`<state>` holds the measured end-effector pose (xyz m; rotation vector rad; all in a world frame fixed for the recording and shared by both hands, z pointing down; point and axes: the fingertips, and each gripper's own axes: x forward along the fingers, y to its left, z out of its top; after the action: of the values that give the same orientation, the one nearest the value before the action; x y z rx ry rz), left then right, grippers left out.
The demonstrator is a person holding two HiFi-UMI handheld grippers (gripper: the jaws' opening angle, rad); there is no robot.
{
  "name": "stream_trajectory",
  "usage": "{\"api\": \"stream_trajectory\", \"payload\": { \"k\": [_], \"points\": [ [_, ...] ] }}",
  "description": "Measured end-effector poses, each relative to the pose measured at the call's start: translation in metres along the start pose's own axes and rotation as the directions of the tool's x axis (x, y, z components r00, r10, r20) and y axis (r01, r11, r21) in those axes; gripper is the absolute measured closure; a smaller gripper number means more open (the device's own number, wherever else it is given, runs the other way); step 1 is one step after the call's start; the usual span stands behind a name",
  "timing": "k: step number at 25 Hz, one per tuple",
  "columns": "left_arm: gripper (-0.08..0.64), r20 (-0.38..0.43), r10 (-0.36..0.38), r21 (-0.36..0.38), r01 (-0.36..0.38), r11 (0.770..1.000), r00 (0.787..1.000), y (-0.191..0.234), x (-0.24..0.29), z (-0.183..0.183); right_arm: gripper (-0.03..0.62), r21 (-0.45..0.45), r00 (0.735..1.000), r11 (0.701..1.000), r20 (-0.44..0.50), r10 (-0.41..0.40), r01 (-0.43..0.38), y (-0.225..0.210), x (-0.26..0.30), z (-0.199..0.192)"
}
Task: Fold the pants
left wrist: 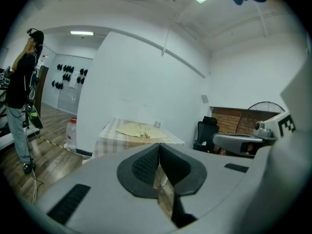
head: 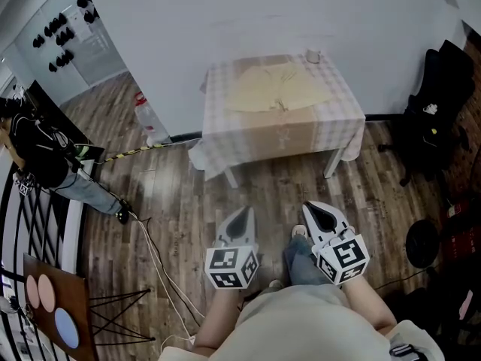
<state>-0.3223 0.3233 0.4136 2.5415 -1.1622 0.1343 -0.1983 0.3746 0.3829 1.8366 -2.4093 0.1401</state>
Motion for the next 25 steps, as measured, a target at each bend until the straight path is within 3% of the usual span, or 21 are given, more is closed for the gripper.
{"api": "stream_trajectory", "payload": {
  "k": [10, 25],
  "points": [
    [0.555, -0.032, 0.025, 0.004, -0.025, 1.000, 0.999, 0.024, 0.060, 0.006, 0.592, 0.018, 1.000, 1.000, -0.002, 0.024, -0.024, -0.041, 0.060, -0.003],
    [0.555, -0.012, 0.111, -0.028, -0.111, 0.993, 0.994, 0.068, 0.209, 0.072, 0.591, -0.002, 0.993, 0.993, -0.029, 0.115, -0.115, -0.151, 0.199, 0.035]
  ]
}}
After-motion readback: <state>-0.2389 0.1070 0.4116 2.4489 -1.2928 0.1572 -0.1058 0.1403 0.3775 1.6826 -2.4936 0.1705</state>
